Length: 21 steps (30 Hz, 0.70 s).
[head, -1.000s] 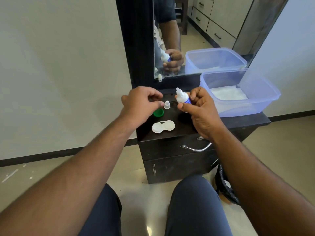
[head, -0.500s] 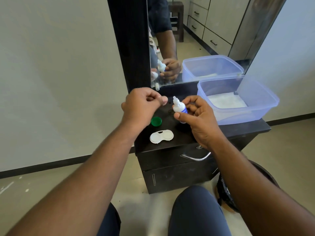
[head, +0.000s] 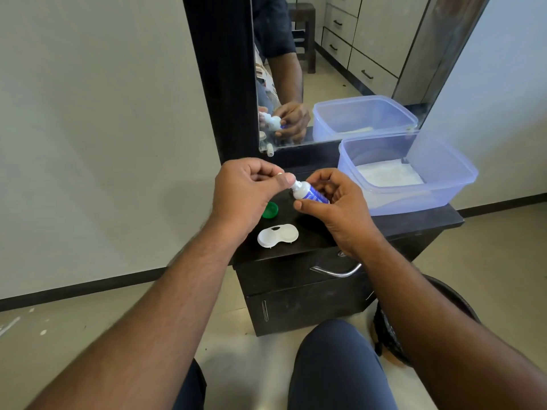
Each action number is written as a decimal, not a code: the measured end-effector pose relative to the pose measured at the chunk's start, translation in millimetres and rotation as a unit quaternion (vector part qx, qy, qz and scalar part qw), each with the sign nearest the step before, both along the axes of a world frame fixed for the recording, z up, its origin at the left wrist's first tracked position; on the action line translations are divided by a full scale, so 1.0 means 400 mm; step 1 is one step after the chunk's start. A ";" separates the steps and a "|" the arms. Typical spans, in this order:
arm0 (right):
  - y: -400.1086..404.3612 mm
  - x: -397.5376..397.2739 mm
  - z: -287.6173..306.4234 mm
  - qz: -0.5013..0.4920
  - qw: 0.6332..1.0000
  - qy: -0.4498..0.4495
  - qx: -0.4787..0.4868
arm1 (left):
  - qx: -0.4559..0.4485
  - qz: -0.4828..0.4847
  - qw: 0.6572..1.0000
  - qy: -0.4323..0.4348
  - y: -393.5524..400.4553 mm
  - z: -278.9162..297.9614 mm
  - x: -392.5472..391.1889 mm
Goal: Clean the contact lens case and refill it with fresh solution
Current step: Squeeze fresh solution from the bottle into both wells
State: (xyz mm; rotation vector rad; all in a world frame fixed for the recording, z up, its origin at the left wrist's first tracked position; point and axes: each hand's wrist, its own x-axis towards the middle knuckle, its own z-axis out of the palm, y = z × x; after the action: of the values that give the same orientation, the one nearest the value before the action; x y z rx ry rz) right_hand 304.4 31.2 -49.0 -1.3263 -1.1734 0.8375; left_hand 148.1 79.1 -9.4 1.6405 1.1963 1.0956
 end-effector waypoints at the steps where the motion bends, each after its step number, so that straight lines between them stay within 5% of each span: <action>1: -0.001 -0.001 -0.001 -0.001 1.000 -0.004 0.000 | -0.007 0.001 1.000 0.004 0.001 -0.002 0.002; 11: 0.000 0.001 -0.010 -0.005 1.000 -0.014 0.001 | -0.047 -0.051 0.997 0.046 0.016 0.024 0.004; 15: -0.004 0.002 -0.007 -0.004 1.000 0.003 0.006 | -0.099 -0.135 0.986 0.022 0.016 0.038 -0.005; 21: -0.005 -0.003 -0.005 0.004 0.999 0.036 0.010 | -0.107 -0.073 0.989 -0.073 0.004 0.023 0.035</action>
State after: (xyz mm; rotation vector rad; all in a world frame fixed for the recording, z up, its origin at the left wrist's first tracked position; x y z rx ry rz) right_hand 303.1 29.2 -50.9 -1.2649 -1.1289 0.8708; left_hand 162.2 80.6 -0.2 1.4342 1.0429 0.9422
